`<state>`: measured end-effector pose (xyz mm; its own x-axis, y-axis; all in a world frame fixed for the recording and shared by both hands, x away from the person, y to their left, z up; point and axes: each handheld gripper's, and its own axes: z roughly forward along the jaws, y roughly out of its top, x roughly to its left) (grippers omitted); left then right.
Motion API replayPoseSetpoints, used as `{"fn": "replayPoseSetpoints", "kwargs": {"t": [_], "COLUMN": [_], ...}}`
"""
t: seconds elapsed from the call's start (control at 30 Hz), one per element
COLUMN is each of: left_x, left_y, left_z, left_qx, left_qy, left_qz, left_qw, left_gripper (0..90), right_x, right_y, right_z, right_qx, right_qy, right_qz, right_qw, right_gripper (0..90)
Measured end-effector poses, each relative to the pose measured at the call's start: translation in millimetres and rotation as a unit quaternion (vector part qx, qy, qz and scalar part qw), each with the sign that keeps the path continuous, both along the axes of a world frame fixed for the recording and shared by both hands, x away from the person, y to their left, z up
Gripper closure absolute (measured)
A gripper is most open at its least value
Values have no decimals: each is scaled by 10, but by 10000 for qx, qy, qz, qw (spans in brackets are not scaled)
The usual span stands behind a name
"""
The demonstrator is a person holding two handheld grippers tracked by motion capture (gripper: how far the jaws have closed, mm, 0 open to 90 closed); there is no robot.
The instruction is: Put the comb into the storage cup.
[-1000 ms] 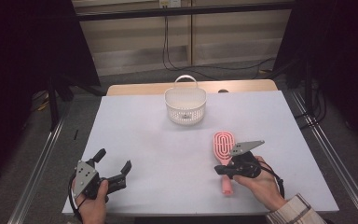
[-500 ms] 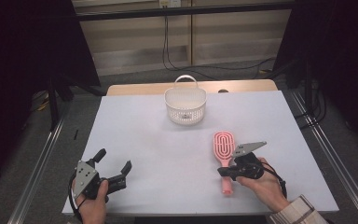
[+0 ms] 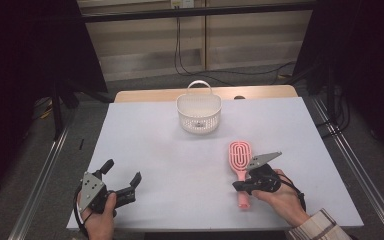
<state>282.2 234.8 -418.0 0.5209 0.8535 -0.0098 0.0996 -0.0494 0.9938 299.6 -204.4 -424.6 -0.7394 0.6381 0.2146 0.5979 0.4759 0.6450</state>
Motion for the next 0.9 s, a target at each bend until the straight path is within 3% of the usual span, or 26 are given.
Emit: {"fn": "replayPoseSetpoints", "kwargs": {"t": [0.9], "left_x": [0], "left_y": [6], "left_z": [1], "left_qx": [40], "left_qy": [11], "left_qz": [2], "left_qw": [10000], "left_gripper": [27], "right_x": [-17], "right_y": [-128], "right_z": [1], "right_qx": [-91], "right_qy": [72], "right_qz": [-80], "right_qw": [9999], "right_gripper": [900]}}
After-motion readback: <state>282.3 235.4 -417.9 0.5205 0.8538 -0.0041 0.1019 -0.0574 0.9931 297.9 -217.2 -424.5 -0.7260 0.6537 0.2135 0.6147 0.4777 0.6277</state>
